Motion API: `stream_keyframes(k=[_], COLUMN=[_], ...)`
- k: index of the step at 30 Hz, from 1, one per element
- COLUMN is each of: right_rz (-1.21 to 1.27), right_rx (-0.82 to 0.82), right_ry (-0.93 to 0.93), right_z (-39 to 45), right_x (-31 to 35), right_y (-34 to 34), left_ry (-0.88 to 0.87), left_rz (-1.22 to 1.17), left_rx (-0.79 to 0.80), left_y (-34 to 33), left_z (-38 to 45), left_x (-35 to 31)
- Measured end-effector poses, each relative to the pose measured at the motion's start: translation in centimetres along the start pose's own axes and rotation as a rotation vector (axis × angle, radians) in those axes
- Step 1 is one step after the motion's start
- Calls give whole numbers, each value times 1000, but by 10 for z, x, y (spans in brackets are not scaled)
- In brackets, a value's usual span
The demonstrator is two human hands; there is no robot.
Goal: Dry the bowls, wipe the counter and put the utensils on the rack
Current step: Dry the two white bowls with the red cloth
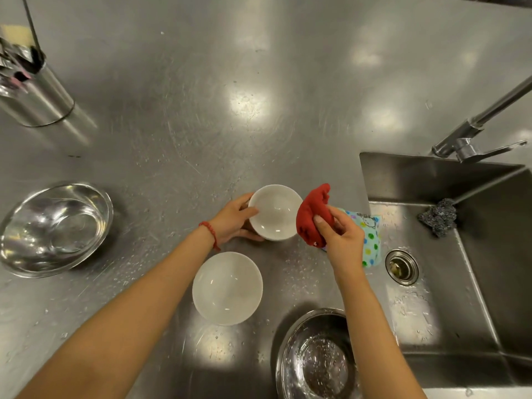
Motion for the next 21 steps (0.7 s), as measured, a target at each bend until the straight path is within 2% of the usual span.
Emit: stream_keyframes(k=[7, 12, 15, 17, 18, 21], right_rz=[-90, -381, -751, -966, -978, -742], right_rx=[-33, -100, -61, 20, 108, 474], right_ry=[103, 247, 272, 229, 195, 133], right_z=[-3, -11, -18, -23, -23, -21], right_x=[28, 49, 53, 55, 56, 57], right_y=[-5, -21, -37, -44, -45, -37], left_ry=[-167, -295, -380, -433, -464, -433], left_rz=[-13, 72, 113, 165, 181, 111], left_rx=[77, 22, -28, -77, -98, -140], left_y=[-24, -39, -46, -49, -50, -50], left_z=[-21, -43, -53, -57, -59, -64], left_x=[-19, -20, -14, -11, -10, -1])
Point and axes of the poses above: each hand's wrist, its own z-axis towards the middle knuckle, its own y-axis out of the back of the hand, x = y × z, the point moved 2 cm from there along z, towards the middle knuckle, and after that the axes turned 13 degrees about -z, right-handed, at the moved point
